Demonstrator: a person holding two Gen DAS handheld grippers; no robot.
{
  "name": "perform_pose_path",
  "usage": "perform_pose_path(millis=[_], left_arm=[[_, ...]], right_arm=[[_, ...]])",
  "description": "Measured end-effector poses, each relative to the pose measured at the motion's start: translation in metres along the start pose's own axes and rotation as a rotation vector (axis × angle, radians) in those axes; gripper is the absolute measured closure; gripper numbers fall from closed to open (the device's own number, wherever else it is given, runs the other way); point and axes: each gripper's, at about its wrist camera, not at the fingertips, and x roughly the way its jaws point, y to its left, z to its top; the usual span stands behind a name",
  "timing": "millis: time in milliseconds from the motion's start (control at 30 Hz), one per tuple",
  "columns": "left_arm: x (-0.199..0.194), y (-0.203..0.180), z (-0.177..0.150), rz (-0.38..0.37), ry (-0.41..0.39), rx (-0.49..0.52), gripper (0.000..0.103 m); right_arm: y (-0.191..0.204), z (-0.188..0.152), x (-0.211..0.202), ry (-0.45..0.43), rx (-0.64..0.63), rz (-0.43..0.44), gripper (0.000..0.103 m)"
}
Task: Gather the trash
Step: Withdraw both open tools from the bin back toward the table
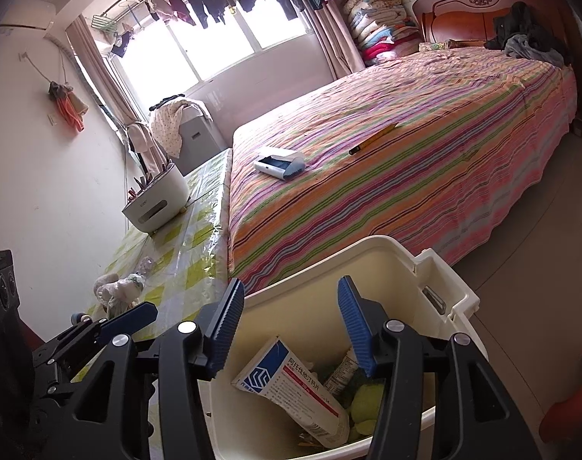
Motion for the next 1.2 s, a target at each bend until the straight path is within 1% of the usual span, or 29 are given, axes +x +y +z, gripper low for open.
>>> perform_pose_path(millis=[133,167,233,500,633,733,867,1067,1200], left_arm=[[-0.005,0.002,-0.001,0.007,-0.007,0.005,0.038],[-0.005,0.002,-0.001,0.007,-0.005,0.007,0.036],[-0.006,0.004,-0.001,0.009,-0.004,0.009,0.036],[-0.013,0.02,-0.006,0.022,0.006,-0.009,0.035],[-0.015,0.036,-0.01,0.038,0.014,-0.027,0.034],[-0.018,0.049,-0.012,0.059,0.014,-0.042,0.028],[-0.022,0.066,-0.015,0.076,0.022,-0.054,0.025],[-0.028,0.092,-0.023,0.103,0.032,-0.08,0.024],[-0.03,0.105,-0.029,0.103,0.047,-0.11,0.024]], right_arm=[[0.006,0.0,0.002,0.001,-0.005,0.003,0.052],[0.006,0.0,0.002,0.001,-0.005,0.004,0.051],[0.009,0.0,0.003,-0.002,-0.007,0.004,0.046],[0.021,-0.002,0.007,0.007,-0.009,0.009,0.042],[0.027,-0.003,0.011,0.017,-0.006,0.01,0.04],[0.034,-0.005,0.015,0.027,-0.006,0.019,0.04],[0.046,-0.008,0.02,0.039,-0.022,0.027,0.039],[0.066,-0.014,0.029,0.063,-0.04,0.038,0.039],[0.076,-0.018,0.035,0.074,-0.052,0.04,0.039]])
